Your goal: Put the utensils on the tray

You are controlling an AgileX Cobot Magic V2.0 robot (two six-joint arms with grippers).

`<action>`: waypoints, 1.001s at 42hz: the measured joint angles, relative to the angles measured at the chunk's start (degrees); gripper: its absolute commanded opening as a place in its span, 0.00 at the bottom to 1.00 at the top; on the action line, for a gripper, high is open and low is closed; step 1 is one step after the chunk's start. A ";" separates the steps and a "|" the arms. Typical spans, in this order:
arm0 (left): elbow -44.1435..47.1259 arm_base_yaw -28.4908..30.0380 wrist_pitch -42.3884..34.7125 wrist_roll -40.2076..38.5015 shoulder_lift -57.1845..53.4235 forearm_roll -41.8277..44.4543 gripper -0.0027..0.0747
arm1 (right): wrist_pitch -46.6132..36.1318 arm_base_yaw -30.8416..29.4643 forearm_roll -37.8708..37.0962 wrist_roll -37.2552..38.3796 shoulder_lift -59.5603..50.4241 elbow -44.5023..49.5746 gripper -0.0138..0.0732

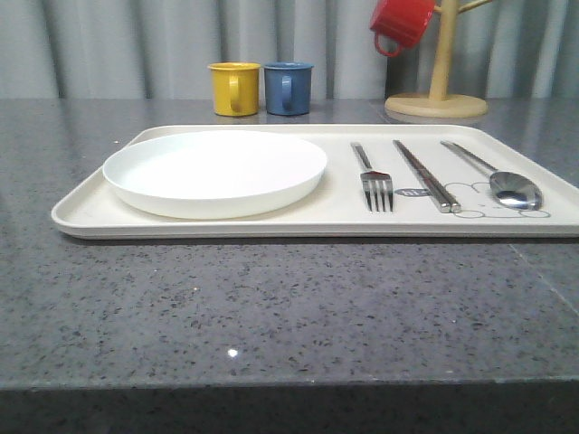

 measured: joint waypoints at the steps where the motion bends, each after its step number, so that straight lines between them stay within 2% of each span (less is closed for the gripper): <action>1: 0.00 0.00 0.00 0.00 0.00 0.00 0.01 | 0.00 0.00 0.00 0.00 0.00 0.00 0.03; 29: 0.00 0.08 0.00 0.00 0.00 0.00 0.01 | 0.00 -0.02 0.00 0.04 0.00 0.00 0.03; 42: 0.00 5.09 0.00 0.00 0.00 0.00 0.01 | 0.00 -0.02 0.00 0.04 0.00 0.00 0.03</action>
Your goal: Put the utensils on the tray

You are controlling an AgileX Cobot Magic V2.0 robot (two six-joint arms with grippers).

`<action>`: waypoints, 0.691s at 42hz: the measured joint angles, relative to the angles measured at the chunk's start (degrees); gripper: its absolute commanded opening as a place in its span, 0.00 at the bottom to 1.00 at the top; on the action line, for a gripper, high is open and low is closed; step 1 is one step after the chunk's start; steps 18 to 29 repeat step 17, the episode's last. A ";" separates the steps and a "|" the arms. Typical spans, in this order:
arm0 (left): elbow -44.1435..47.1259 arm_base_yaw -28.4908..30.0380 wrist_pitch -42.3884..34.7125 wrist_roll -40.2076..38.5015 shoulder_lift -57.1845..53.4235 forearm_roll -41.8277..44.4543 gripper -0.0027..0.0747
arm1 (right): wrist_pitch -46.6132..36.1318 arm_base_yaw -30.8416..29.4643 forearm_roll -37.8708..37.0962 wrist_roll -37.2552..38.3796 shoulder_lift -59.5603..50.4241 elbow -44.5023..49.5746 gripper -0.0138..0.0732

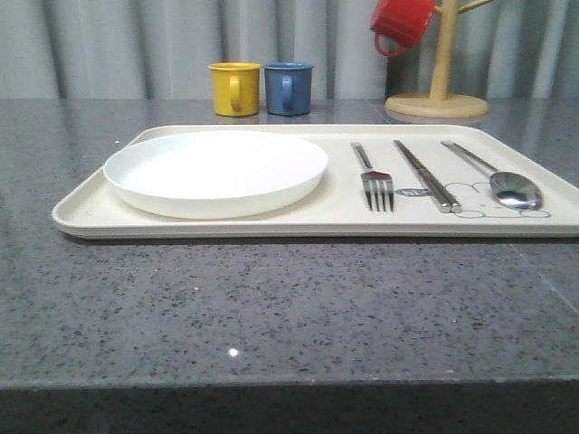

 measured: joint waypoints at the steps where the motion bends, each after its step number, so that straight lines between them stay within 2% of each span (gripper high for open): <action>1: 0.00 0.00 0.00 0.00 0.00 0.00 0.01 | 0.00 0.00 0.00 0.00 0.00 0.00 0.03; 29: 0.00 -1.04 0.00 0.00 0.00 0.00 0.01 | 0.00 0.00 0.00 0.10 0.00 0.00 0.03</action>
